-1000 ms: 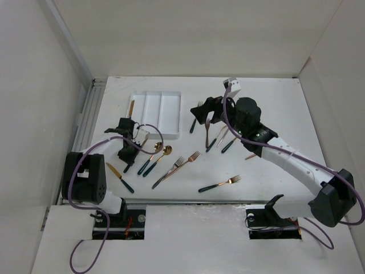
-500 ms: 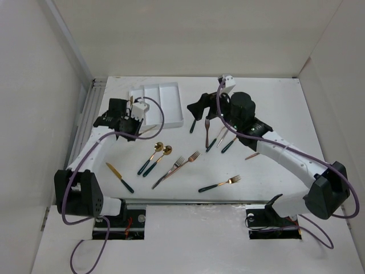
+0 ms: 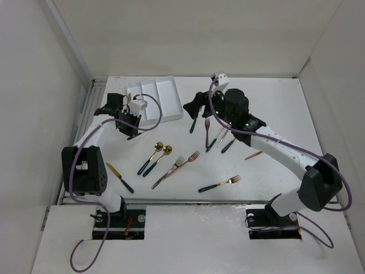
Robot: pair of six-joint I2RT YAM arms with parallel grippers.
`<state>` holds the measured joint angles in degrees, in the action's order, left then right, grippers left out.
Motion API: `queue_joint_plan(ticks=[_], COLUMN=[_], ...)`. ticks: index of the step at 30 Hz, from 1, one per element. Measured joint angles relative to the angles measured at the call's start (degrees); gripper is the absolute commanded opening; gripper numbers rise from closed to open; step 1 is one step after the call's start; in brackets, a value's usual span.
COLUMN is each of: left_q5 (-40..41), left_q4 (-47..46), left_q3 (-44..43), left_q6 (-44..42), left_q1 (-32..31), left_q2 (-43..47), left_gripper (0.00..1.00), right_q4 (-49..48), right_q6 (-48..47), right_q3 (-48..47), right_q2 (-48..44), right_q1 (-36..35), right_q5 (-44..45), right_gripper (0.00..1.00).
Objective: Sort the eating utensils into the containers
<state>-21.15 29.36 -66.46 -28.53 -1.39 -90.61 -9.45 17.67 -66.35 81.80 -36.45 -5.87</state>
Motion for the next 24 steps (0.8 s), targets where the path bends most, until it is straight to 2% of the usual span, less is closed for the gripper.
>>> queue_joint_plan(ticks=[7, 11, 15, 20, 22, 24], left_q5=[-1.1, -0.2, 1.7, 3.1, 3.0, 2.4], left_q4=[0.1, -0.7, -1.8, -2.6, -3.3, -3.4], left_q3=[2.7, 7.8, 13.0, 14.7, 14.4, 13.6], left_q6=[-3.9, -6.0, -8.0, -10.0, -10.3, -10.4], left_q1=[-0.1, -0.1, -0.1, -0.1, -0.1, -0.1], left_q2=[1.7, 3.4, 3.1, 2.9, 2.8, 2.7], left_gripper=[0.00, 0.00, 0.00, 0.37, 0.43, 0.45], right_q4=[1.1, 2.8, 5.5, 6.1, 6.2, 6.4], right_q6=[0.9, 2.0, 2.7, 3.1, 3.1, 3.1], right_q3=[-7.9, -14.3, -15.1, -13.4, -12.3, -11.1], right_q2=[11.9, 19.8, 22.4, 21.7, 20.9, 20.0], right_q1=[0.9, 1.2, 1.3, 1.3, 1.3, 1.3], right_q5=[-2.3, -3.0, -3.9, -4.0, -4.0, -4.0], right_gripper=[0.93, 0.90, 0.90, 0.90, 0.90, 0.90])
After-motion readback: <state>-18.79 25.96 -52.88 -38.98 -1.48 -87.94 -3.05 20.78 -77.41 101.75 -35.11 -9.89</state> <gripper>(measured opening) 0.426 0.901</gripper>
